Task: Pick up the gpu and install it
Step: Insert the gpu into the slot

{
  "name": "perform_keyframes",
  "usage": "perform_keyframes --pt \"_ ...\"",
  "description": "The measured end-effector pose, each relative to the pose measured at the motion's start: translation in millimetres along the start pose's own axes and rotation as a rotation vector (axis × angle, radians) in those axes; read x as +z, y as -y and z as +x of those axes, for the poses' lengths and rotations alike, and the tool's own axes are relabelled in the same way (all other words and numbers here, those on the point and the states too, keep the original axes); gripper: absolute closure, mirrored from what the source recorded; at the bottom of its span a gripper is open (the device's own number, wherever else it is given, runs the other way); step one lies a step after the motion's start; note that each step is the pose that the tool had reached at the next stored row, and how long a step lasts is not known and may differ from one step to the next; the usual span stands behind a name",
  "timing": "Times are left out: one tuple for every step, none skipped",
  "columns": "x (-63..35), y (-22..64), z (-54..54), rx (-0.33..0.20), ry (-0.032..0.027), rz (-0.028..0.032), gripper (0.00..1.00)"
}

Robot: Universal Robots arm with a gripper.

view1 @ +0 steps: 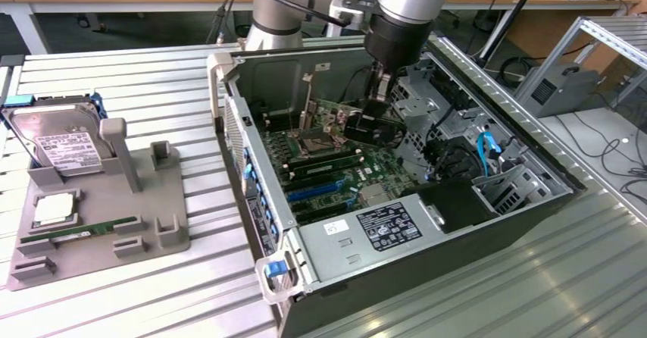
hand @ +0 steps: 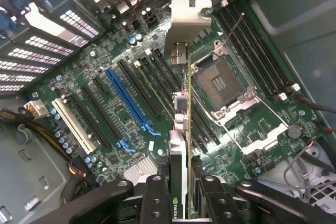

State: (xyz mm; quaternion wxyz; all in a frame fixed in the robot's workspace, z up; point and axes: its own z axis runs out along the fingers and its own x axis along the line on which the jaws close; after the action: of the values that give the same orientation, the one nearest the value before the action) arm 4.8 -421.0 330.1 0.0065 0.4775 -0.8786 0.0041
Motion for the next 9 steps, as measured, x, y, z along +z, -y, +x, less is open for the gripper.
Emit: perform_keyframes --pt "0.0 0.0 0.0 -0.016 0.0000 0.0002 0.73" --pt "0.0 0.0 0.0 -0.029 0.0001 0.0004 0.73" --pt "0.0 0.0 0.0 -0.042 0.0001 0.0006 0.73" --pt "0.0 0.0 0.0 -0.052 0.0001 0.0008 0.73" --pt "0.0 0.0 0.0 -0.057 0.0001 0.0009 0.73" --pt "0.0 0.0 0.0 -0.067 0.0001 0.0010 0.73" --pt "0.0 0.0 0.0 -0.077 0.0000 0.0012 0.73" --pt "0.0 0.0 0.0 -0.106 0.0001 0.0016 0.73" --pt "0.0 0.0 0.0 -0.122 0.0001 0.0019 0.73"
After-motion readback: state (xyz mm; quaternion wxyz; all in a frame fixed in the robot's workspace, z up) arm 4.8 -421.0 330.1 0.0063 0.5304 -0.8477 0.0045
